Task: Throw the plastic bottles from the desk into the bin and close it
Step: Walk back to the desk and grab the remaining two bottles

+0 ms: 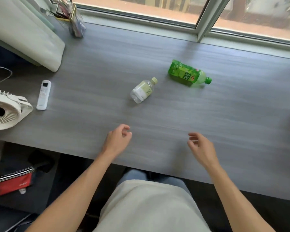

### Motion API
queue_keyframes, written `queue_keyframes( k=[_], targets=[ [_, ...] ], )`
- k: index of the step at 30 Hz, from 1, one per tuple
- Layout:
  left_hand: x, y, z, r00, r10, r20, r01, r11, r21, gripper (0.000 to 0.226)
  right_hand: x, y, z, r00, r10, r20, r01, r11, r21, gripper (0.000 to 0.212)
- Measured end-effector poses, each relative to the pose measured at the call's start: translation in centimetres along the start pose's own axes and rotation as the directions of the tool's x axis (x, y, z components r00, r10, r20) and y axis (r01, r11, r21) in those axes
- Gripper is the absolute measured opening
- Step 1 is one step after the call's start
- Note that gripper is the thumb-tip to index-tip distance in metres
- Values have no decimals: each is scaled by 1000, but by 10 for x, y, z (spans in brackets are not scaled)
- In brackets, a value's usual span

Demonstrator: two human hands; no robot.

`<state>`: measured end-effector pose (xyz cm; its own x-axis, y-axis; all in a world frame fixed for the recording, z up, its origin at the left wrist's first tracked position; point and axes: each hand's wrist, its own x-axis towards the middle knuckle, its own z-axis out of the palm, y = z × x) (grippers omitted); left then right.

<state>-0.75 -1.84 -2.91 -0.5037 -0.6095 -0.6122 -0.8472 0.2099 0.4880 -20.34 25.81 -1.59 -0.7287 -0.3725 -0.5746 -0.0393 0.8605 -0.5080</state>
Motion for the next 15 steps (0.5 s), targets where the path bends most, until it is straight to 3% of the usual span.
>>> queue_keyframes(
  k=[3, 7, 12, 15],
  targets=[
    [45, 53, -19, 984, 107, -139, -103, 994, 39, 41, 50, -47, -22, 982, -113, -154, 105, 993, -63, 43],
    [92, 106, -31, 932, 221, -286, -201, 975, 100, 67, 123, -100, -51, 939, -240, -245, 193, 961, -200, 61],
    [137, 131, -14, 956, 202, -212, -164, 969, 183, 104, 201, -136, -60, 912, -359, -199, 259, 879, -399, 73],
    [153, 128, 4, 970, 185, -160, -141, 956, 256, 112, 236, -136, -55, 922, -369, -121, 246, 796, -553, 83]
  ],
)
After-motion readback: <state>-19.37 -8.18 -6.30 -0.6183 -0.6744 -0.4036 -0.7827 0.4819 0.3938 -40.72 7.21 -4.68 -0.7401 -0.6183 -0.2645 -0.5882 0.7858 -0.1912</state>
